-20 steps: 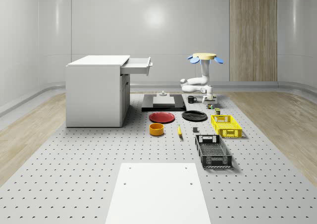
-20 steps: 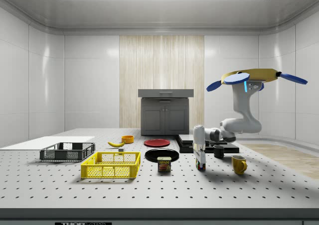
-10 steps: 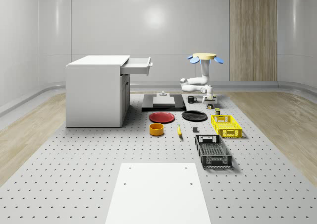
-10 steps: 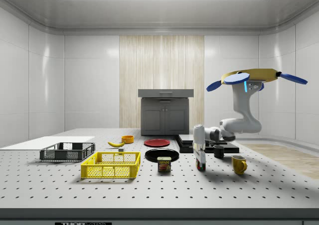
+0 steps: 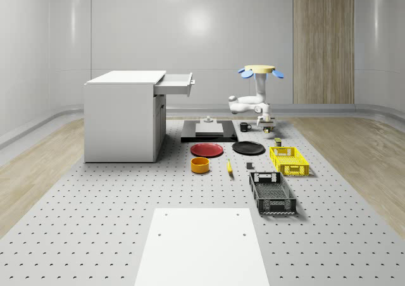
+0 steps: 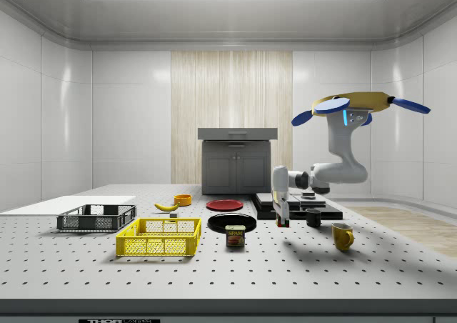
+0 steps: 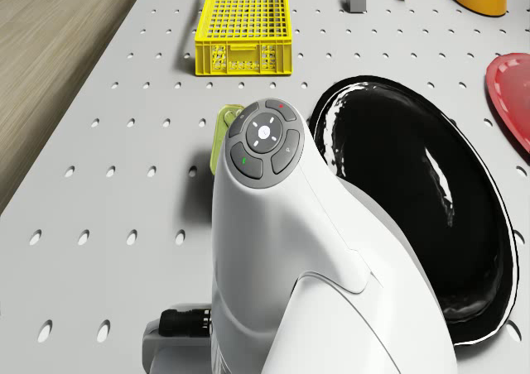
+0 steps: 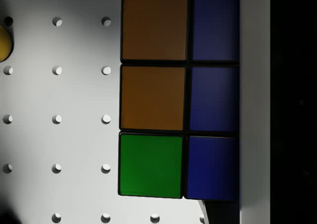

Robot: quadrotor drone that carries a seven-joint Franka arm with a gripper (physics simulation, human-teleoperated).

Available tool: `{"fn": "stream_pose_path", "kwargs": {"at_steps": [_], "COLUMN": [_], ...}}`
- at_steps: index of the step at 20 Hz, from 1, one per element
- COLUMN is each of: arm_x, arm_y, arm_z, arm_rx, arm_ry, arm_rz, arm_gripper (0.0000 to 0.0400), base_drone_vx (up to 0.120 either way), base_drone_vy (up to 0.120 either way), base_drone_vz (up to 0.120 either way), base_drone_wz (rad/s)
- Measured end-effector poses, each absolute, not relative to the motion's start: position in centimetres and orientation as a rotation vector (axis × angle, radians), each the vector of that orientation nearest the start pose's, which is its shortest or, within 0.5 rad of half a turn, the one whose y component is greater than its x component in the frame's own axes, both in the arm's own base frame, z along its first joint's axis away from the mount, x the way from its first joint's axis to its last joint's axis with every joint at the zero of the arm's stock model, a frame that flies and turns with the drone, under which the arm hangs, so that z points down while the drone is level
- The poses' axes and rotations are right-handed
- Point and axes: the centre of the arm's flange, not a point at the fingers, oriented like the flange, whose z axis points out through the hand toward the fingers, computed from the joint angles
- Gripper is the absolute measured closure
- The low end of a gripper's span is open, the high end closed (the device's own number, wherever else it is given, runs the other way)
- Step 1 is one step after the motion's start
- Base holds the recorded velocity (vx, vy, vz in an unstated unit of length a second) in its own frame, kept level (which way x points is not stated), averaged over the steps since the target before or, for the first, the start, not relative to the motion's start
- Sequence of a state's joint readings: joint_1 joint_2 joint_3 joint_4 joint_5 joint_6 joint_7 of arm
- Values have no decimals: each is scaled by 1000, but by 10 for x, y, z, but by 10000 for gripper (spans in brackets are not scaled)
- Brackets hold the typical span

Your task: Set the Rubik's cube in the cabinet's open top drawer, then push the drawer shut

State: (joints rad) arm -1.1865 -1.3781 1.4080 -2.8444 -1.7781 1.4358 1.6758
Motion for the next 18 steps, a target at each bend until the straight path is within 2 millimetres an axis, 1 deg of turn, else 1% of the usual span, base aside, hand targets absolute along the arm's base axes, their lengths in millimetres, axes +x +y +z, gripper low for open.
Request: {"fn": "stream_pose_path", "kwargs": {"at_steps": [6, 18], "arm_x": [319, 319], "arm_y": [0, 0], "arm_z": [473, 471], "arm_rx": [4, 5], "arm_ry": [-4, -5], "arm_rz": [785, 785], "arm_gripper": [78, 78], "base_drone_vx": [120, 120], "base_drone_vy": [-120, -120], "base_drone_vz": [120, 120], "base_drone_wz": [0, 0]}}
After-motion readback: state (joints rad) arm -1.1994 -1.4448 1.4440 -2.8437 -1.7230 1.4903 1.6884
